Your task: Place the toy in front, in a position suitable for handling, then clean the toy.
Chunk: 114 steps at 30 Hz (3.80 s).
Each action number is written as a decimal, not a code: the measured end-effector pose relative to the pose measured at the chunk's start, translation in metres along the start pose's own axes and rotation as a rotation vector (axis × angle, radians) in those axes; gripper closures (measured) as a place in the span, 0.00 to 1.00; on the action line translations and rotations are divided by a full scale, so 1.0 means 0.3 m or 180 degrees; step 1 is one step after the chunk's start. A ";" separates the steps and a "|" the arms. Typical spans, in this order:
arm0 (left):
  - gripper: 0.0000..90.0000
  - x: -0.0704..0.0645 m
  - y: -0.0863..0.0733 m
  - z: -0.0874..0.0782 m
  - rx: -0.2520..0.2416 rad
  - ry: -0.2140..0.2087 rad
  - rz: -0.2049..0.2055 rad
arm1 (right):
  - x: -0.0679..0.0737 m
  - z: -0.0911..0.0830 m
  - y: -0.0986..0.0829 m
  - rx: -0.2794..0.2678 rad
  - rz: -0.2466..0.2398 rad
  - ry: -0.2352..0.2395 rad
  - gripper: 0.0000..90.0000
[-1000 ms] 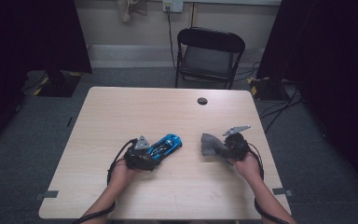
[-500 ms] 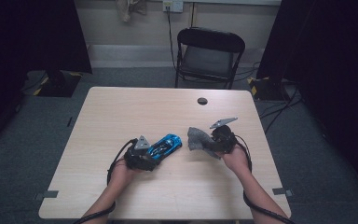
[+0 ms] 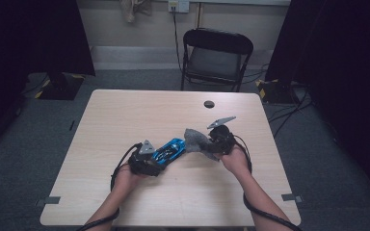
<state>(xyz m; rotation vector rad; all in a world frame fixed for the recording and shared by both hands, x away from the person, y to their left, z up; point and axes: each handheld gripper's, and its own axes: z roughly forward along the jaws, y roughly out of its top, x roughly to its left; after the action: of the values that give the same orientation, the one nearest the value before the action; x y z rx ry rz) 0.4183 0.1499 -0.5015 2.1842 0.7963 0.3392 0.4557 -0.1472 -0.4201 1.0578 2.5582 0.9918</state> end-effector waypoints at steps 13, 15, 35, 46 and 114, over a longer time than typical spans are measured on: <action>0.27 0.000 0.000 0.000 0.0000 0.0000 -0.0002 | 0.043 0.013 0.059 -0.0030 -0.0050 0.0062 0.78; 0.27 0.000 0.000 0.000 -0.0001 -0.0001 -0.0002 | 0.049 0.019 0.066 -0.0040 -0.0041 0.0083 0.78; 0.27 -0.001 0.000 0.001 -0.0007 -0.0001 -0.0011 | 0.220 0.155 0.115 0.0063 -0.0367 0.0274 0.78; 0.27 0.000 0.000 0.000 -0.0001 0.0015 0.0008 | 0.319 0.246 0.117 0.0151 -0.0522 0.0457 0.78; 0.27 -0.001 0.000 0.001 -0.0006 -0.0002 -0.0008 | 0.087 0.279 0.137 0.0318 0.0087 -0.0165 0.78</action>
<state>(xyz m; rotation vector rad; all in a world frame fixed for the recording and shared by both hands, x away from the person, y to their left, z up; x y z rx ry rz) 0.4182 0.1497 -0.5017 2.1815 0.7981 0.3380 0.4942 -0.0651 -0.4548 1.1318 2.5817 0.8392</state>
